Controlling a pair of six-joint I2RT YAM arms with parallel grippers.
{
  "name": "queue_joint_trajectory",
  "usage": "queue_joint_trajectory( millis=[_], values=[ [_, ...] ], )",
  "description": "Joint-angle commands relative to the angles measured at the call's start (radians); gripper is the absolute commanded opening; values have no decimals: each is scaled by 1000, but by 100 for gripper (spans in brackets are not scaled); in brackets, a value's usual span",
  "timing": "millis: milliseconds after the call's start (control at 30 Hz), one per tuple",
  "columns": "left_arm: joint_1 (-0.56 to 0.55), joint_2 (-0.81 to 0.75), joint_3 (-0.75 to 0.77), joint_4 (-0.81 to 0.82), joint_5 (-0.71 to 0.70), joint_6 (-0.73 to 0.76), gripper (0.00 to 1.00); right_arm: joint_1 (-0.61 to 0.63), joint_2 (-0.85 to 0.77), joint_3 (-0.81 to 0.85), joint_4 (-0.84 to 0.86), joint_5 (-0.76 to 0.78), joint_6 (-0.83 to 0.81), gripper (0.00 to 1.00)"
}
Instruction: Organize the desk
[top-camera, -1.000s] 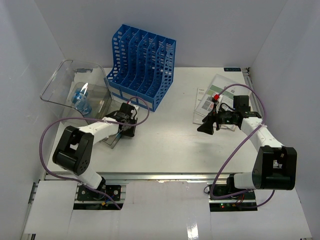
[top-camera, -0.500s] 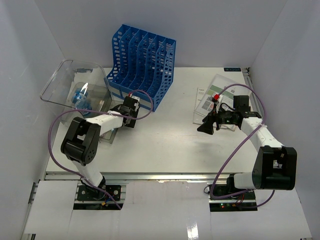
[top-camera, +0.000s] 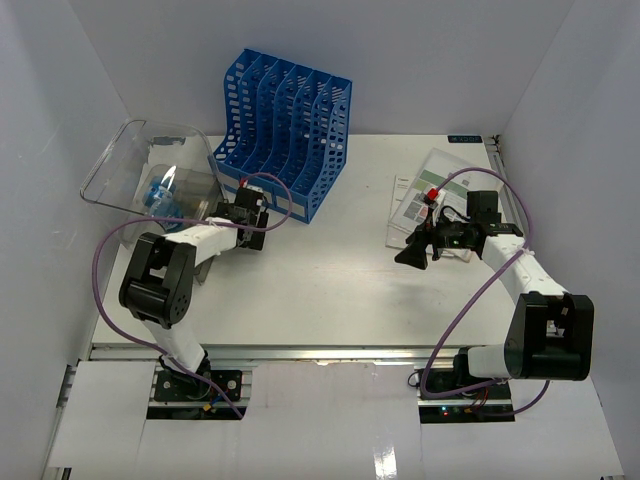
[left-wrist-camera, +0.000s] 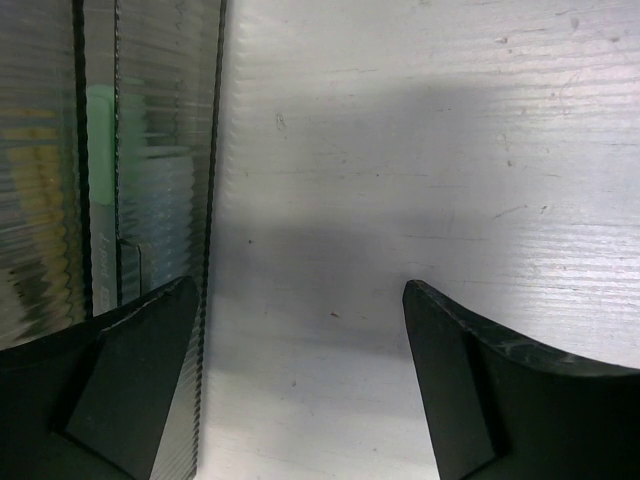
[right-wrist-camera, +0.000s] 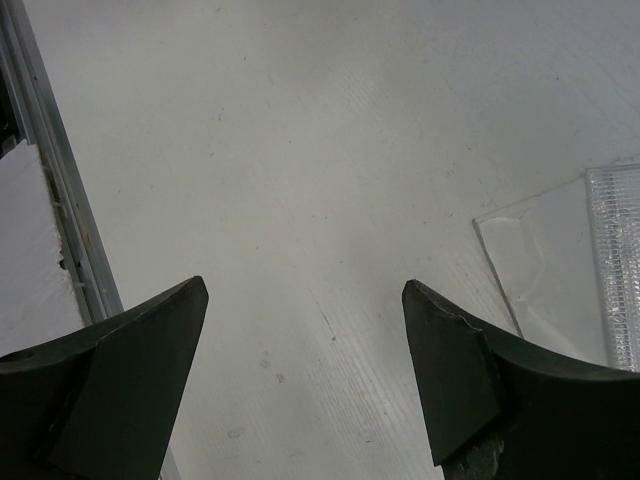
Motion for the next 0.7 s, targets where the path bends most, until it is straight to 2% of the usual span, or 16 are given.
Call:
queue_joint_trajectory(
  millis=[0, 400, 533, 667],
  values=[
    [10, 8, 30, -44, -50, 4, 97, -3, -13, 15, 12, 0, -2, 86],
    [10, -27, 24, -55, -90, -1, 98, -3, 9, 21, 0, 31, -7, 89],
    [7, -59, 18, -58, 3, -18, 98, -4, 10, 19, 0, 55, -18, 89],
    [-17, -169, -17, -55, 178, -91, 98, -14, 4, 17, 1, 88, -24, 90]
  ],
)
